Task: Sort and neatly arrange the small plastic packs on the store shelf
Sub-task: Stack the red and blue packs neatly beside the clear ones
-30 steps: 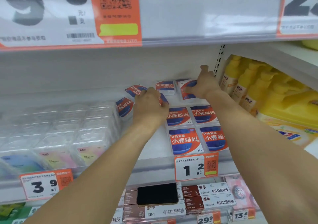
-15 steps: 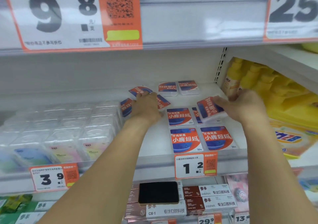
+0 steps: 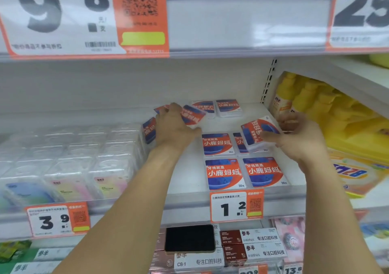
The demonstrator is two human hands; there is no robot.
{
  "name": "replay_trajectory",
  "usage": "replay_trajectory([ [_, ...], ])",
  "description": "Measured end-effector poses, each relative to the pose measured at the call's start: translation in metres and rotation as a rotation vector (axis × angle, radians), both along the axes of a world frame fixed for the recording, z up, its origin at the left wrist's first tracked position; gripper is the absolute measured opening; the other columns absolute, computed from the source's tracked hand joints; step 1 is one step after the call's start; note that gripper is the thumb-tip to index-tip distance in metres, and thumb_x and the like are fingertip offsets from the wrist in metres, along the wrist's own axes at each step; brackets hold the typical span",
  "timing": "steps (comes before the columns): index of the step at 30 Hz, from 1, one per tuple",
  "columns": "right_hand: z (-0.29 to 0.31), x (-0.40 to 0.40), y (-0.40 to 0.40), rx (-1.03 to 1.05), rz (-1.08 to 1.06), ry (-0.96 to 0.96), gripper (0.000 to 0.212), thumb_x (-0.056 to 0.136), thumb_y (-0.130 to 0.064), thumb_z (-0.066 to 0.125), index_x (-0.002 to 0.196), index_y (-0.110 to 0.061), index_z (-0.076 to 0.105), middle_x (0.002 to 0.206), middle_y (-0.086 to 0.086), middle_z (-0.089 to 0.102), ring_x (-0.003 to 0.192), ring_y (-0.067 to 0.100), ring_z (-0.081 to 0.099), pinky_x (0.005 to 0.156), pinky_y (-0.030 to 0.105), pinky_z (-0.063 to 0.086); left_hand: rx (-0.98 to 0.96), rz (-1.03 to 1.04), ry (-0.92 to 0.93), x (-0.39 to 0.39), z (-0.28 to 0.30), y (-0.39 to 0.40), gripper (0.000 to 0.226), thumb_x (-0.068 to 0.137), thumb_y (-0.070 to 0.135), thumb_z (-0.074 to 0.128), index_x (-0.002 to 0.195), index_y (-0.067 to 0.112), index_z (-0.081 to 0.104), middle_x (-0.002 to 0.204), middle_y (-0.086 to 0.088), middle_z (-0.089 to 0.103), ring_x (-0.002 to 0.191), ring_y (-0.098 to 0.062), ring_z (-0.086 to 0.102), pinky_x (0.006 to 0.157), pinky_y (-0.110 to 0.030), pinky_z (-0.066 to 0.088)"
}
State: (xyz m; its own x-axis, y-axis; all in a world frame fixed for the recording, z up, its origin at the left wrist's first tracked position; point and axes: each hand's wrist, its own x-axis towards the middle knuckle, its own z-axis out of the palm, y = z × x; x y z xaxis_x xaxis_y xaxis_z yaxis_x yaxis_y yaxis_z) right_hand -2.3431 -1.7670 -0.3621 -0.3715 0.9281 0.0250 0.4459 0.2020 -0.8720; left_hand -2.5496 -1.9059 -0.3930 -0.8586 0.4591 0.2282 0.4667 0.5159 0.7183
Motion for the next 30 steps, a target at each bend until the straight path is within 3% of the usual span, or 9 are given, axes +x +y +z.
replay_trajectory([
  [3,-0.001,-0.003,-0.001,0.115,-0.043,-0.026,0.07,0.077,-0.029,0.083,0.136,-0.024,0.047,0.131,0.007,0.063,0.093,0.02,0.062,0.076,0.039,0.058,0.109,0.02,0.053,0.017,0.018,0.001,0.075,0.069,0.048,0.08,0.129,0.024,0.043,0.127,-0.004,0.044,0.112,-0.021,0.053,0.089,-0.032,0.05],
  [7,0.001,-0.005,0.002,0.11,0.062,-0.337,0.068,0.082,-0.053,0.072,0.138,-0.024,0.049,0.135,0.008,0.061,0.088,0.027,0.07,0.057,0.029,0.052,-0.114,-0.094,0.012,0.053,0.02,0.006,0.083,0.071,0.06,0.073,0.14,0.035,0.033,0.143,-0.003,0.033,0.13,-0.025,0.042,0.095,-0.038,0.05],
  [10,0.006,-0.001,0.006,0.099,0.082,-0.397,0.058,0.084,-0.053,0.068,0.131,-0.022,0.058,0.132,0.007,0.061,0.095,0.021,0.06,0.068,0.033,0.051,-0.236,-0.185,-0.048,0.062,0.007,0.001,0.085,0.068,0.073,0.066,0.139,0.037,0.036,0.143,-0.001,0.034,0.132,-0.024,0.041,0.097,-0.042,0.051],
  [14,-0.003,-0.002,0.002,0.245,0.247,-0.281,0.053,0.093,-0.033,0.063,0.143,-0.034,0.045,0.153,0.001,0.042,0.134,0.028,0.047,0.095,0.046,0.053,-0.178,-0.265,-0.097,0.06,0.004,-0.014,0.072,0.076,0.071,0.06,0.137,0.04,0.039,0.138,0.009,0.049,0.124,-0.016,0.052,0.09,-0.035,0.052],
  [16,-0.007,-0.006,-0.003,0.185,0.301,-0.274,0.049,0.095,-0.031,0.061,0.142,-0.03,0.049,0.146,0.001,0.052,0.116,0.023,0.059,0.078,0.034,0.057,-0.182,-0.293,-0.095,0.062,0.006,-0.019,0.062,0.084,0.06,0.058,0.139,0.038,0.04,0.14,0.01,0.051,0.123,-0.016,0.054,0.093,-0.034,0.051],
  [18,-0.008,-0.008,-0.002,0.191,0.242,-0.258,0.046,0.092,-0.037,0.066,0.135,-0.024,0.057,0.129,0.002,0.065,0.09,0.016,0.061,0.057,0.022,0.048,-0.188,-0.281,-0.074,0.064,0.006,-0.023,0.057,0.089,0.052,0.058,0.14,0.035,0.041,0.14,0.009,0.052,0.121,-0.015,0.055,0.093,-0.033,0.051],
  [20,-0.006,-0.006,0.002,0.173,0.145,-0.279,0.053,0.086,-0.045,0.071,0.13,-0.021,0.056,0.12,0.006,0.068,0.086,0.017,0.06,0.056,0.023,0.047,-0.177,-0.251,-0.065,0.066,0.006,-0.024,0.057,0.088,0.05,0.06,0.139,0.033,0.042,0.138,0.008,0.053,0.12,-0.016,0.057,0.094,-0.033,0.051],
  [23,-0.007,-0.002,0.008,0.045,0.149,-0.355,0.063,0.082,-0.052,0.072,0.133,-0.021,0.05,0.121,0.007,0.067,0.088,0.022,0.064,0.067,0.031,0.055,-0.144,-0.216,-0.103,0.069,0.005,-0.021,0.058,0.087,0.05,0.062,0.138,0.033,0.041,0.138,0.006,0.053,0.119,-0.017,0.057,0.092,-0.033,0.052],
  [30,-0.014,-0.005,0.008,0.066,0.146,-0.196,0.057,0.087,-0.043,0.07,0.135,-0.018,0.054,0.129,0.003,0.065,0.09,0.017,0.063,0.058,0.023,0.05,-0.115,-0.19,-0.122,0.072,0.002,-0.012,0.059,0.086,0.052,0.061,0.138,0.034,0.04,0.138,0.005,0.052,0.12,-0.018,0.058,0.092,-0.035,0.053],
])
